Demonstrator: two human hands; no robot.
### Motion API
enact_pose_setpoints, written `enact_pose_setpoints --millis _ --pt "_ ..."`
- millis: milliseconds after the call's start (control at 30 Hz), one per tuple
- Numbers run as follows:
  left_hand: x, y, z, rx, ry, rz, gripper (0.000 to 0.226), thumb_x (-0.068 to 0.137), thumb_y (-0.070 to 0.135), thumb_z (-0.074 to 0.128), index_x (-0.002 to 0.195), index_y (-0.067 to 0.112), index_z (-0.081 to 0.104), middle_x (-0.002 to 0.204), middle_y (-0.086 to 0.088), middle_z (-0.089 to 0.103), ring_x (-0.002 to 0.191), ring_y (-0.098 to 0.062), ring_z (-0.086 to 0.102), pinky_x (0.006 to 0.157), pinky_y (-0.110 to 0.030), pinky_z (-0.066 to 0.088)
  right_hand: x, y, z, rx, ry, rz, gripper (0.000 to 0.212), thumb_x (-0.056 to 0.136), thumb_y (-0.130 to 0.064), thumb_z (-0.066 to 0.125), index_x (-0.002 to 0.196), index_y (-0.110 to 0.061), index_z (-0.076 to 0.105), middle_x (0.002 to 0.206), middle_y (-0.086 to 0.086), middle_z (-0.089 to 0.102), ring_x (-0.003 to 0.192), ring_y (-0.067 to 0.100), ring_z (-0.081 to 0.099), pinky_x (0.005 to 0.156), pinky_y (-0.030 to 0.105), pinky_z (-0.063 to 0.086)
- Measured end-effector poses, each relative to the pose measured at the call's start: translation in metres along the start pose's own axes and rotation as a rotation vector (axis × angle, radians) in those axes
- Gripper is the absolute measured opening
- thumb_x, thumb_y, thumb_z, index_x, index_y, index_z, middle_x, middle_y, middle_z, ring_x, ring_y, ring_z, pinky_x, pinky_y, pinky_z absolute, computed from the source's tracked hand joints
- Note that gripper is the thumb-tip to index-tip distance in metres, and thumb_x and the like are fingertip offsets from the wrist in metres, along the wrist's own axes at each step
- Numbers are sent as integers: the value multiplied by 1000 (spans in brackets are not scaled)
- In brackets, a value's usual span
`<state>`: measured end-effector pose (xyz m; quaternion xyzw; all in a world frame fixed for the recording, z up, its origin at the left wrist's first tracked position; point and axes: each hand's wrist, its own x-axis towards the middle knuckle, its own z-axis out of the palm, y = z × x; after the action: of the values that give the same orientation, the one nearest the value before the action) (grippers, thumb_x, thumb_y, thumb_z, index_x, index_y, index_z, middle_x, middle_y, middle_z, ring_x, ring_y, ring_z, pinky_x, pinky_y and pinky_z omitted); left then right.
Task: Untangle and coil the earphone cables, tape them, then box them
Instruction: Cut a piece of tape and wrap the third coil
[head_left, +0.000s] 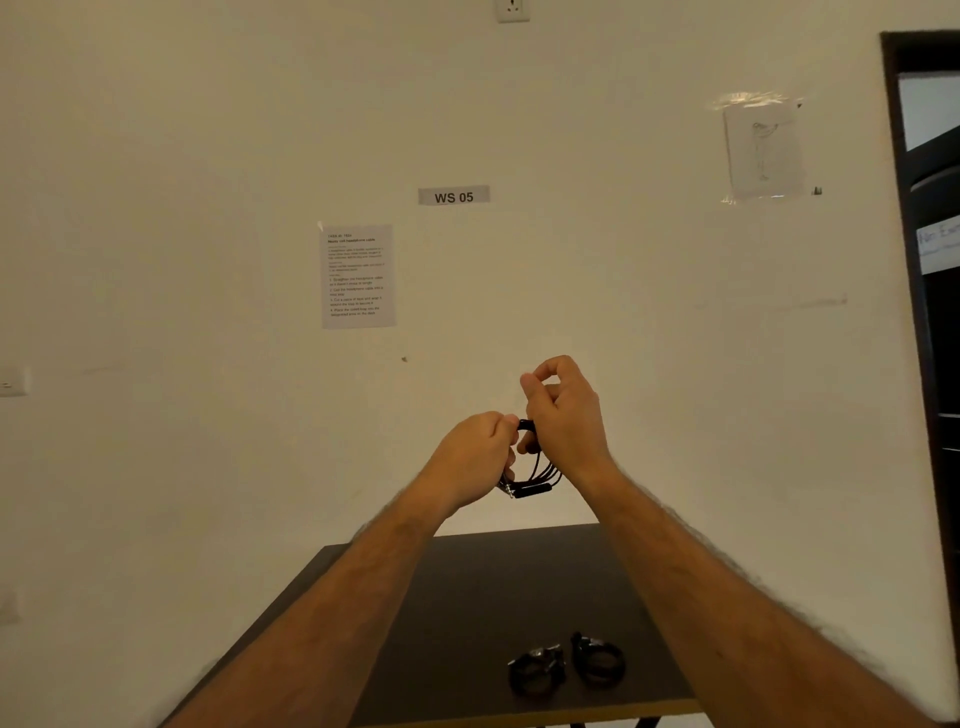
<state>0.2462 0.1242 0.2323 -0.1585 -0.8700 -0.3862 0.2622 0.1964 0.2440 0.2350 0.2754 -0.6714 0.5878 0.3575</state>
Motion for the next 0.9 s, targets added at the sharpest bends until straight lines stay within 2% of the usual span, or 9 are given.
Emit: enact_pose_setpoints --millis 67,167,333,433,533,667,900 --pt "1 -1 -3 -4 4 1 35 107 25 28 80 19 49 73 -2 52 67 -14 54 70 -30 48 4 -3 -7 5 -49 9 7 100 -23 52 101 -17 50 67 10 66 50 22 67 53 37 60" --pt "2 -3 -7 -27 -7 -10 35 107 24 29 79 18 48 72 -2 50 66 -15 52 66 -28 45 14 -5 -25 -111 -102 -4 8 97 -25 57 94 -18 55 68 5 70 60 18 70 66 39 61" --pt "4 -1 -10 -54 -33 -27 34 106 23 30 79 15 48 70 -2 50 65 -17 53 66 -31 44 25 -20 -57 -246 -232 -71 11 89 -20 69 83 -15 61 63 1 53 60 14 53 67 45 57" --pt "4 1 -9 -69 -50 -39 34 106 23 30 79 14 48 71 -3 50 66 -17 52 66 -30 44 26 -35 -71 -234 -316 -80 11 86 -14 73 82 -13 62 75 4 62 70 14 57 71 40 58" --pt "4 2 -7 -79 -56 -42 34 106 23 30 79 14 49 71 -4 50 66 -17 51 66 -29 44 26 -46 -79 -157 -355 -86 14 84 -4 72 80 -11 62 94 19 70 78 17 62 73 36 57" --pt "3 3 -3 -87 -61 -47 34 106 23 30 79 15 49 71 -4 50 66 -17 51 66 -29 45 22 -54 -81 -143 -451 -75 15 82 1 74 83 -6 61 91 23 71 77 21 65 73 34 57" --pt "1 4 0 -86 -58 -58 34 105 21 30 78 16 49 70 -4 50 63 -14 50 66 -27 45 11 -49 -69 -206 -523 -82 18 80 2 75 86 -6 60 85 14 74 74 15 71 76 29 59"
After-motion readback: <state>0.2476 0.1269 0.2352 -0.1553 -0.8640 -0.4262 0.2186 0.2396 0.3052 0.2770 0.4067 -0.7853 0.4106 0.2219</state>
